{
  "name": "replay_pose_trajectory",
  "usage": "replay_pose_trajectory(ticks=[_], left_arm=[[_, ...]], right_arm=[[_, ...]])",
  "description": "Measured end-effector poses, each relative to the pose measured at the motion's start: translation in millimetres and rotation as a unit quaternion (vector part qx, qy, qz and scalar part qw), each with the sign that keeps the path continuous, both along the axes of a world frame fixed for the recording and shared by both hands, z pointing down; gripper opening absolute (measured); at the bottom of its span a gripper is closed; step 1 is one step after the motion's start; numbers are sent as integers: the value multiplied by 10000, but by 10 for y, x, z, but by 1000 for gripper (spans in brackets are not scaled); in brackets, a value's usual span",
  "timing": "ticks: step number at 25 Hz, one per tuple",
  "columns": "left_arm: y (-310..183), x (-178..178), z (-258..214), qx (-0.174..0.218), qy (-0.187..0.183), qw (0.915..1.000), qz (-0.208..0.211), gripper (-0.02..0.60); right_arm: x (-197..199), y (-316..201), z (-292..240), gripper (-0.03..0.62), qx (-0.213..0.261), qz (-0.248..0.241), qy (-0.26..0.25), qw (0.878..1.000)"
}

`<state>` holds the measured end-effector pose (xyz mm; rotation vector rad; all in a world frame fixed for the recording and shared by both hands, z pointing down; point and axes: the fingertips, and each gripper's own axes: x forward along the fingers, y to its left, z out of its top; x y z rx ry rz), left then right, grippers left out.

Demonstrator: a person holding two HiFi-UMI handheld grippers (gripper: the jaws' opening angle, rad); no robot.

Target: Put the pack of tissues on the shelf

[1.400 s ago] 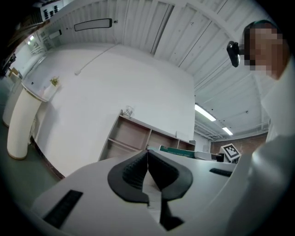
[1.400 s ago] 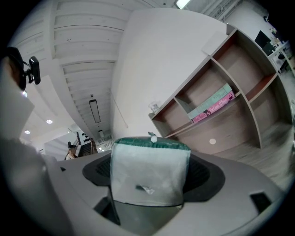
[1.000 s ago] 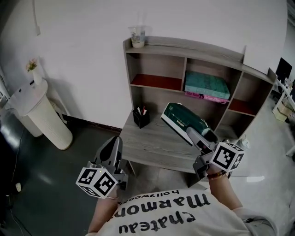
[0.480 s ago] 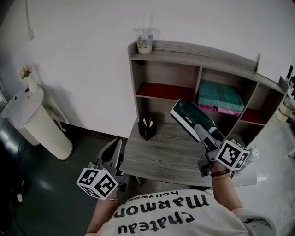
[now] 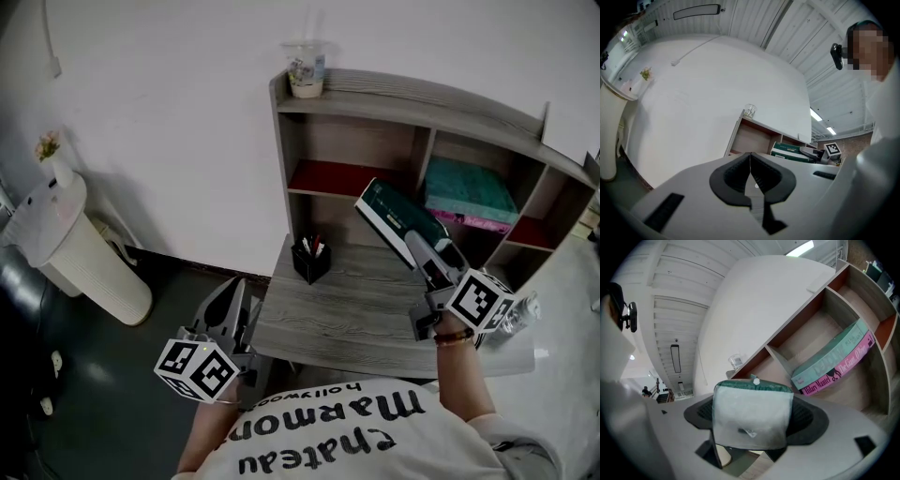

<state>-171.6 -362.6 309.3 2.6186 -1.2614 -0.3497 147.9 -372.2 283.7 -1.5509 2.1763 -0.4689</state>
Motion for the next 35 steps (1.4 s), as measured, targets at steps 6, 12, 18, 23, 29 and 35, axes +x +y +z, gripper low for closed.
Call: replay_pose_trajectory(ticks=[6, 12, 18, 23, 29, 35], left_arm=[[-45, -148, 31, -31, 44, 9999, -100, 18], [-79, -219, 100, -167, 125, 9997, -155, 18], [-142, -262, 123, -163, 158, 9995, -232, 18], [-190, -251, 212, -303, 164, 9991, -253, 18], [-216, -271, 191, -322, 129, 9989, -317, 18], [-230, -244, 195, -343, 82, 9988, -344, 18]], right_arm=[[-72, -256, -57, 430, 94, 128, 44, 9999], [-192, -536, -33, 430, 8, 148, 586, 9982], [-210, -778, 43, 430, -25, 368, 1392, 9896], [-190, -963, 146, 431, -200, 408, 1605, 9860], [-206, -1065, 157, 434, -174, 356, 1641, 9856], [-320, -1194, 168, 437, -134, 68, 2028, 9791]])
